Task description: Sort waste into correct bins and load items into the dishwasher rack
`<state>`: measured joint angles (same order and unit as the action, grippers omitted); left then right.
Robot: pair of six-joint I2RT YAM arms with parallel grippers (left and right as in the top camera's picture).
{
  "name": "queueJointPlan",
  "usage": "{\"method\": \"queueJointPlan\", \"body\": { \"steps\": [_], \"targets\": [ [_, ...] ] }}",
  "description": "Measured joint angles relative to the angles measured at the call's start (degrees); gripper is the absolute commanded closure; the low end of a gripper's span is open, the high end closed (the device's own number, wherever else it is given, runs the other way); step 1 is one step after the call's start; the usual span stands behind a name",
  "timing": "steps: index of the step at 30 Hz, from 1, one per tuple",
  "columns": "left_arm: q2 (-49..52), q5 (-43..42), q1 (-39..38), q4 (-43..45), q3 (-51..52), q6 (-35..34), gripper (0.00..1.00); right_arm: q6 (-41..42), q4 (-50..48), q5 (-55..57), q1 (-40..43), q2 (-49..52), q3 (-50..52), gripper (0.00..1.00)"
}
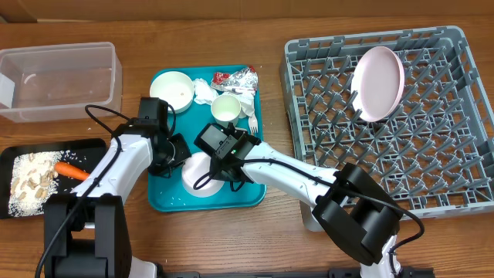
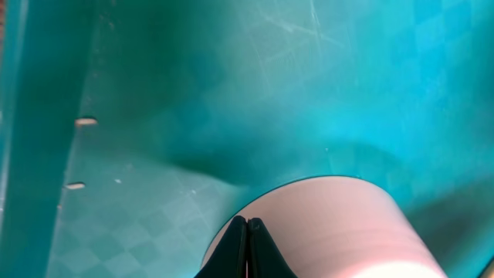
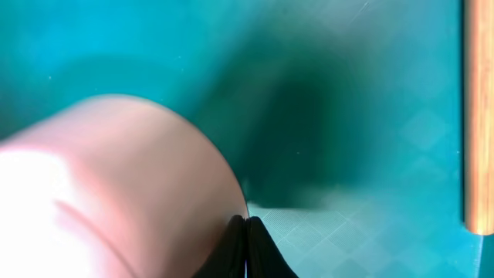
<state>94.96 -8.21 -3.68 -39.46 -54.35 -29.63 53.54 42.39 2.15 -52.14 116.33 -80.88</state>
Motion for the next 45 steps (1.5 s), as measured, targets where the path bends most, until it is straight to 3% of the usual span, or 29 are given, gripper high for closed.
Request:
{"method": "queueJointPlan", "body": {
  "steps": [15, 45],
  "targets": [
    [0.0, -9.25, -0.09, -2.25, 0.0, 2.82, 0.96, -1.46, -0.81, -3.69, -0.02, 0.0, 0.02, 0.96],
    [-5.11, -13.94, -0.11, -13.55, 0.07, 9.16, 0.96, -4.96, 3.08, -10.62, -0.09, -3.32, 0.02, 0.96]
  ]
}}
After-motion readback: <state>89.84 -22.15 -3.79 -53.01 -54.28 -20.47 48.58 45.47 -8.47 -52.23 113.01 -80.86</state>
